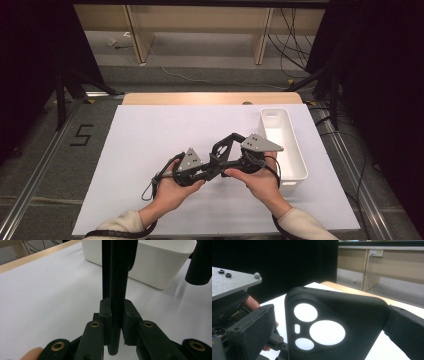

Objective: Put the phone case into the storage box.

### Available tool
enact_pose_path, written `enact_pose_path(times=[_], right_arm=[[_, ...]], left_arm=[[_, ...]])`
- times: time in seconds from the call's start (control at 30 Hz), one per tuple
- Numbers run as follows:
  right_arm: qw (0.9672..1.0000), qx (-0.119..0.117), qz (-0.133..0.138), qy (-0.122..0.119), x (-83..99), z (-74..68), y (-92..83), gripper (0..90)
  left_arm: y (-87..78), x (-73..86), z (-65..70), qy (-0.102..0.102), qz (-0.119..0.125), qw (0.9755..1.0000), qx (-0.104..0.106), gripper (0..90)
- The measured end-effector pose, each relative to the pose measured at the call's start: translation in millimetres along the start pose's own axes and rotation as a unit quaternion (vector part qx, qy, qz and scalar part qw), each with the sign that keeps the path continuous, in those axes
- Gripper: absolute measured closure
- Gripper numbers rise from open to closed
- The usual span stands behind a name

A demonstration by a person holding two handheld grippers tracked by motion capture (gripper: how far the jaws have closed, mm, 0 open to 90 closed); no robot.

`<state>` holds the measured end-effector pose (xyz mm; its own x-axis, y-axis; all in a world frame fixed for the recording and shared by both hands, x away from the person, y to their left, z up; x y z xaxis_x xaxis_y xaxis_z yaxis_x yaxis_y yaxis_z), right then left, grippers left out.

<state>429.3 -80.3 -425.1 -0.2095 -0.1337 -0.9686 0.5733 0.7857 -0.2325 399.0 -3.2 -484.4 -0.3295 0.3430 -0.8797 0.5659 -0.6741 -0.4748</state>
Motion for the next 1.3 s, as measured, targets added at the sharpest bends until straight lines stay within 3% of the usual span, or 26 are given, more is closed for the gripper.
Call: enact_pose_path(times=[0.3, 0.6, 0.8, 1.3], right_arm=[[0.9999, 0.006, 0.008, 0.002, -1.0, 1.5, -2.0, 12.1], [0.9998, 0.013, 0.013, 0.004, -1.8, 1.6, -2.3, 13.5], [0.9998, 0.014, 0.012, -0.011, -3.6, -0.8, -1.5, 14.4], [0.9997, 0.019, 0.014, 0.000, -5.0, 0.1, -3.2, 15.0]], left_arm=[[0.2, -1.5, 2.3, 0.002, 0.007, 1.0000, 0.004, 79.9], [-0.1, -2.2, 2.1, 0.001, 0.011, 0.9999, 0.005, 79.7], [-0.3, -2.4, 1.5, 0.003, 0.012, 0.9999, 0.003, 79.5], [-0.9, -3.7, 2.3, 0.012, 0.017, 0.9998, 0.005, 78.1]])
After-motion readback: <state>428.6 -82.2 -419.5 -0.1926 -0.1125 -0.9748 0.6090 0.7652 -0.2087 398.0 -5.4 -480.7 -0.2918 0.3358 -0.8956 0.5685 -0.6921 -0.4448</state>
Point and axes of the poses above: each handheld gripper's, and its own axes: y roughly forward along the jaws, x roughly out of its underside, z roughly to its right, the point moved 9 cm from there along y, roughly forward along the jaws, and after that the axes turned 4 degrees about -x, right-handed, at the moved point
